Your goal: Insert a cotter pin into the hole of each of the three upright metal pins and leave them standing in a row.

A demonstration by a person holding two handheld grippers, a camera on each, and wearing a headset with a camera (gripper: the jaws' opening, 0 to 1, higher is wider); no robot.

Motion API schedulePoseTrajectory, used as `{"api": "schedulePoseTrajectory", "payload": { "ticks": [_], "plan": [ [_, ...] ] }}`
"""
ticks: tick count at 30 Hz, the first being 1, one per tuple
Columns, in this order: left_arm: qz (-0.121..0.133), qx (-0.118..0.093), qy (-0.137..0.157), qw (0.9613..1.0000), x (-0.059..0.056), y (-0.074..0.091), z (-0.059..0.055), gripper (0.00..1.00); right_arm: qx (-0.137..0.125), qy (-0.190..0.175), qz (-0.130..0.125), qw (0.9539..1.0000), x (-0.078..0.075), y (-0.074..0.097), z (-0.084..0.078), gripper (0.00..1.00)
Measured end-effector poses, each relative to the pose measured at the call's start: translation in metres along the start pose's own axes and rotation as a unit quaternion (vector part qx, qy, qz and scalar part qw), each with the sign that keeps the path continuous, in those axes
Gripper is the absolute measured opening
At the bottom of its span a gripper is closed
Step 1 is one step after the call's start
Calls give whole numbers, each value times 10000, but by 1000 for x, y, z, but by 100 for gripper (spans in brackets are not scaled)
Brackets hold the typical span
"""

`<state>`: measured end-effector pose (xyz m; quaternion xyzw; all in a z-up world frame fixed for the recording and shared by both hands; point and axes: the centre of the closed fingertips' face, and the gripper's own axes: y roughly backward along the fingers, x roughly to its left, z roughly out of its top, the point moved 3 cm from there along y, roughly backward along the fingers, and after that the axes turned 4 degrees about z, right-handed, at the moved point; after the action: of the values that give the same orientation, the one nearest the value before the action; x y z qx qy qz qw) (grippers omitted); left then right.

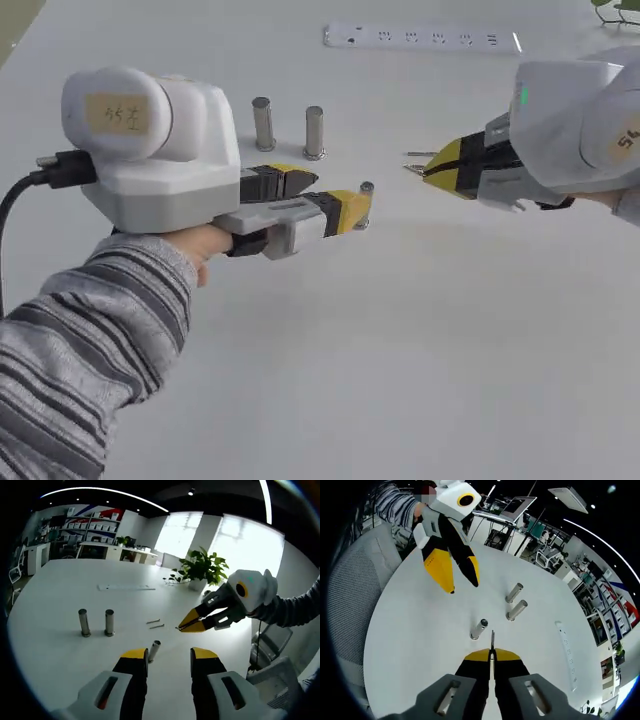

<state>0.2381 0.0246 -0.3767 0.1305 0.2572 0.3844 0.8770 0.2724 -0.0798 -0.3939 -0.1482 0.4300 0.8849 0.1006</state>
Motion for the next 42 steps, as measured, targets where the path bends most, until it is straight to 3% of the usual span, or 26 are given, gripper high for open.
{"api": "schedulePoseTrajectory", "payload": {
  "ticks": [8,16,26,42],
  "plan": [
    [-291,-61,378,9988,-13,-3,2,19,-206,384,19,9990,16,5,24,0],
    [-426,-81,498,9978,-19,-3,3,10,-347,556,156,9977,30,9,46,0],
    [-518,-100,474,9975,-23,-2,4,0,-441,592,221,9970,30,8,51,0],
    [-519,-113,255,9983,-24,-2,4,0,-502,583,206,9968,30,9,53,0]
  ]
}}
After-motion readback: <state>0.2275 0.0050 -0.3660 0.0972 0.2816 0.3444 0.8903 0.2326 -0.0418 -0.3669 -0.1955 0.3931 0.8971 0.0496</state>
